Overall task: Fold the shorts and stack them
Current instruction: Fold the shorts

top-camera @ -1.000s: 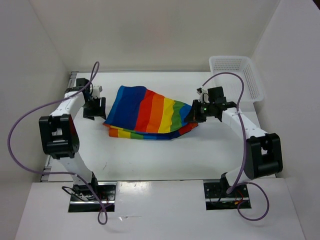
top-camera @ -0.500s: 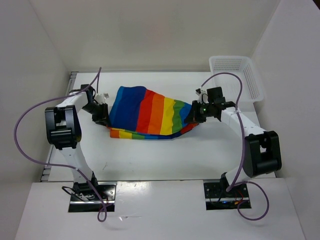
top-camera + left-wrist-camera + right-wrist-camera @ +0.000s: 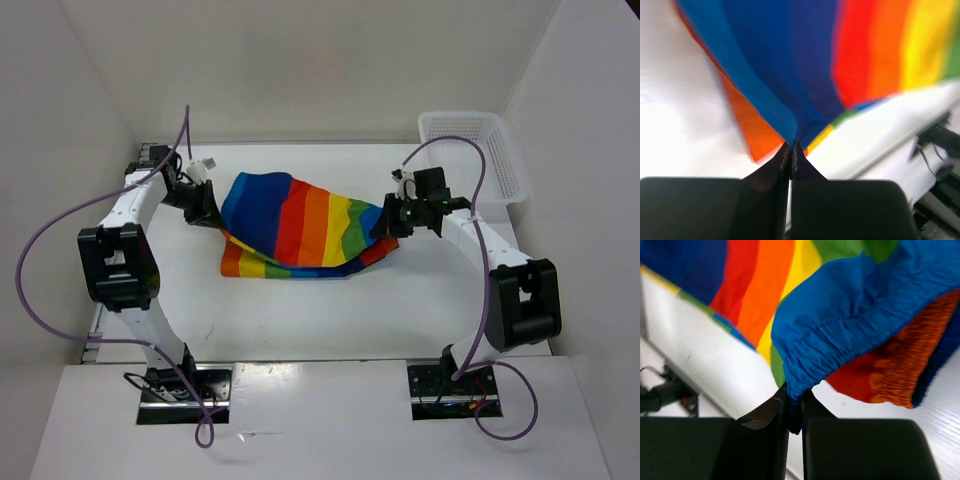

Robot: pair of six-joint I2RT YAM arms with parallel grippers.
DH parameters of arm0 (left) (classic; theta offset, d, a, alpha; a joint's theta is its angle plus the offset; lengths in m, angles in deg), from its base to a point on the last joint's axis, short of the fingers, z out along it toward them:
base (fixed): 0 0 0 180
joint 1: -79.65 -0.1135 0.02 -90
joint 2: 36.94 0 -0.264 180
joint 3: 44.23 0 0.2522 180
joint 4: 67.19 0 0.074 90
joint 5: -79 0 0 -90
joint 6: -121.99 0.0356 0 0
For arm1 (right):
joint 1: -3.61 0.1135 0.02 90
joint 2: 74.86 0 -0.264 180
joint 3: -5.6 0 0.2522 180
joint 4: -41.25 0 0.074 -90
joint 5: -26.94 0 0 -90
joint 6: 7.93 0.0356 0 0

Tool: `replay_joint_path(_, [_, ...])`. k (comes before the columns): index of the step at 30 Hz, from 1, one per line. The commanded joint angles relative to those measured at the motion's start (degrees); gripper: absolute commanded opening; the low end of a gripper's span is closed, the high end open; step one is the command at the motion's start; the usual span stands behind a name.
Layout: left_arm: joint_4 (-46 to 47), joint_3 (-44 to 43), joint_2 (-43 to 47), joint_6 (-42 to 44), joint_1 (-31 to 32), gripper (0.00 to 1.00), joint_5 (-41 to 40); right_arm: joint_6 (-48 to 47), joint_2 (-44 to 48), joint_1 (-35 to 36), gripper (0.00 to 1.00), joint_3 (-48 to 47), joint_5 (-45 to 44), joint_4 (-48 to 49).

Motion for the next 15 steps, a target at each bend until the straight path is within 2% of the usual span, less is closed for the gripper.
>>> replay_joint_path(1, [-5.30, 1.03, 6.07, 0.34, 3.47, 0.00, 8.80, 0.11, 0.69, -0.02, 0.00, -0.80, -7.50, 3.63])
replay_joint_path(7, [-5.39, 15.61, 5.90, 0.34, 7.09, 0.00, 8.98, 1.77, 1.22, -0.02, 0.00, -0.27, -15.69, 3.63])
replay_joint_path(10, [-4.24, 16.34, 4.07, 0.34, 7.09, 0.00, 5.73, 1.78, 1.22, -0.02, 0.00, 0.34, -21.32, 3.63])
replay_joint_path(15, [-4.86, 15.81, -2.35, 0.34, 9.01, 0.01, 6.25, 1.78, 0.61, -0.02, 0.00, 2.28, -22.74, 4.95])
